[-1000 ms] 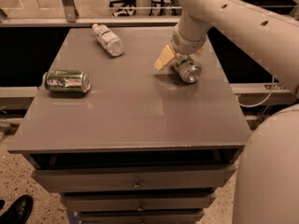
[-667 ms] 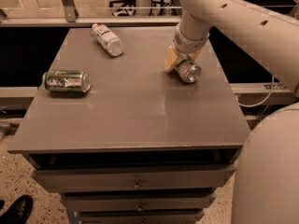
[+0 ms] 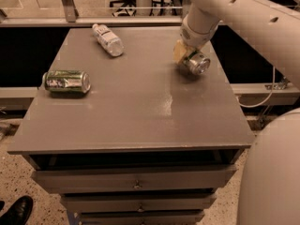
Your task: Place 7up can upright
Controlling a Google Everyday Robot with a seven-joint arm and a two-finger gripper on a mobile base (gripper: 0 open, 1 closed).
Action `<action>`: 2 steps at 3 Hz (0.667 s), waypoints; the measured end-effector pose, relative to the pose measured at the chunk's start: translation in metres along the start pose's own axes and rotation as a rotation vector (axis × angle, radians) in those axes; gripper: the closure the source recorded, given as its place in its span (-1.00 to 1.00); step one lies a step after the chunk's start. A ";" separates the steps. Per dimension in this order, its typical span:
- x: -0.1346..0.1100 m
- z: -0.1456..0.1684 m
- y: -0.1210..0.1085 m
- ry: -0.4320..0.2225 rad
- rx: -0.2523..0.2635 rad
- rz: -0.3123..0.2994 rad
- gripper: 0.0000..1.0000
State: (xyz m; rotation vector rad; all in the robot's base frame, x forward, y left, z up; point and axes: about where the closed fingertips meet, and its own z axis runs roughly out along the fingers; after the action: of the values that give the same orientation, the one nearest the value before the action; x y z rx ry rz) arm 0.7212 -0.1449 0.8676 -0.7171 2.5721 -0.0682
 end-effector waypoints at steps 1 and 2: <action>-0.003 -0.028 -0.006 -0.144 -0.038 -0.025 1.00; -0.003 -0.074 -0.016 -0.427 -0.122 -0.022 1.00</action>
Offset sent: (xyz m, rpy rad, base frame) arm -0.0441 -0.0401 0.1277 0.4634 -0.5131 0.2000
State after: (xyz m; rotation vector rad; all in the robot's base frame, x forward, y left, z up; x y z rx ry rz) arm 0.6979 -0.1629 0.9371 -0.7155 2.1729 0.2148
